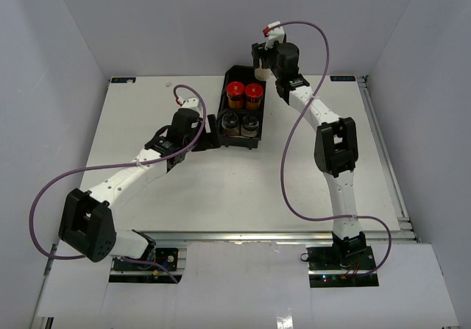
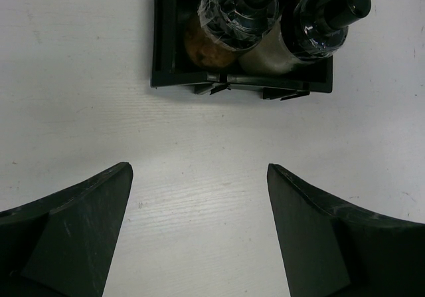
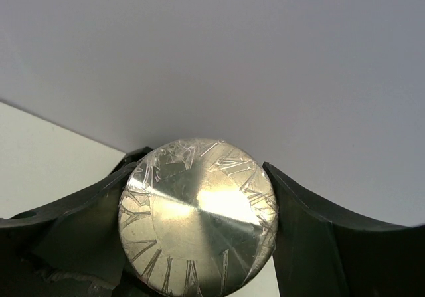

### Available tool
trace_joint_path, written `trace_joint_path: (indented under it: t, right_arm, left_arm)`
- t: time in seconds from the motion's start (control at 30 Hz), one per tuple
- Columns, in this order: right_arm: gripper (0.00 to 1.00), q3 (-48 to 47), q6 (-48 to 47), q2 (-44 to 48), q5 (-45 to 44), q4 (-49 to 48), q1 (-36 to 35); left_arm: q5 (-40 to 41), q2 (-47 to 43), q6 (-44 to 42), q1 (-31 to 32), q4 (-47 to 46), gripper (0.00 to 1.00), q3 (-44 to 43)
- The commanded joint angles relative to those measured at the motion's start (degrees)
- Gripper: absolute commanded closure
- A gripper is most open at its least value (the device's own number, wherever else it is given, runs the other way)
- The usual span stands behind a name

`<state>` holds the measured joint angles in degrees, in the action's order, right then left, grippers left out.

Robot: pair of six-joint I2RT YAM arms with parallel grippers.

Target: Organize the condiment bottles

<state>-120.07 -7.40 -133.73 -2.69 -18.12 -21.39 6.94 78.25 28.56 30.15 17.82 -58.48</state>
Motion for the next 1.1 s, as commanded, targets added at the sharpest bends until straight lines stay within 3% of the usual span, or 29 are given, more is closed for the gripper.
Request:
trace_joint_path:
  t: [0.0, 0.67, 1.07]
  right_arm:
    - [0.92, -6.16, 1.36, -1.54, 0.81, -10.75, -0.15]
    - [0.92, -9.39, 5.29, -9.36, 4.37, -19.69, -0.23]
    - [0.92, -12.91, 4.91, -14.04, 3.13, -17.57, -0.38]
  left_arm:
    - [0.53, -2.84, 0.04, -0.09, -0.19, 0.07, 0.03]
    - [0.02, -4.51, 0.27, -0.18, -0.16, 0.07, 1.0]
    - [0.3, -5.65, 0.45, -0.18, -0.77, 0.07, 1.96]
